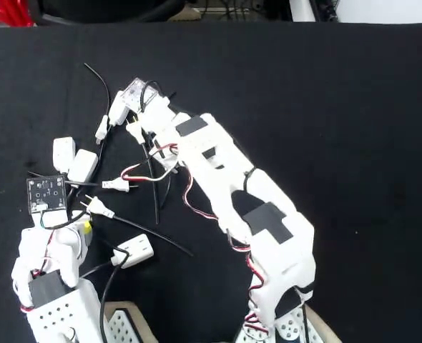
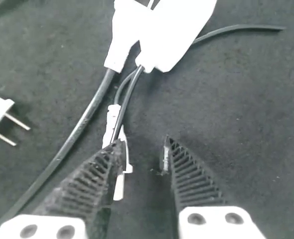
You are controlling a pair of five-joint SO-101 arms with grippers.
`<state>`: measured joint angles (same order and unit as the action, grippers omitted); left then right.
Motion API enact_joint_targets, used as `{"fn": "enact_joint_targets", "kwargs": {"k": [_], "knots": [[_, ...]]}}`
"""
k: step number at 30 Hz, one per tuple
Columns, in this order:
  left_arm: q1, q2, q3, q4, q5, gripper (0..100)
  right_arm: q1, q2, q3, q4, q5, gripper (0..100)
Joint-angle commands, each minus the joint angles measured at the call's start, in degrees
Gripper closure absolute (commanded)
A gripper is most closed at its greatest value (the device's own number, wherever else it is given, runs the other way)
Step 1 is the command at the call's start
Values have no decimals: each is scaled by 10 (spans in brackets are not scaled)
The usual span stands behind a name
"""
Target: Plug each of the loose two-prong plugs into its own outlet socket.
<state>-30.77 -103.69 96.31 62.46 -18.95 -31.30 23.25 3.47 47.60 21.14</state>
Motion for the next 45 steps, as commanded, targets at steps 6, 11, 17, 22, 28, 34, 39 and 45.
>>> {"fn": "enact_joint_targets", "kwargs": {"k": [6, 11, 17, 22, 28, 34, 39, 45], "knots": [[6, -4, 11, -7, -4, 726, -28, -32, 9, -10, 15, 871], [6, -4, 11, -7, -4, 726, -27, -29, 12, -19, 15, 871], [6, -4, 11, -7, -4, 726, -11, 36, -31, -25, 14, 871], [6, -4, 11, -7, -4, 726, -23, 87, -109, 57, 15, 874], [6, -4, 11, -7, -4, 726, -23, 104, -153, 103, 15, 913], [6, -4, 11, -7, -4, 726, -20, 101, -158, 110, 24, 988], [6, -4, 11, -7, -4, 726, -3, 16, -118, 135, 21, 987], [10, -4, 11, -10, -4, 726, 6, -196, 65, 63, 24, 987]]}}
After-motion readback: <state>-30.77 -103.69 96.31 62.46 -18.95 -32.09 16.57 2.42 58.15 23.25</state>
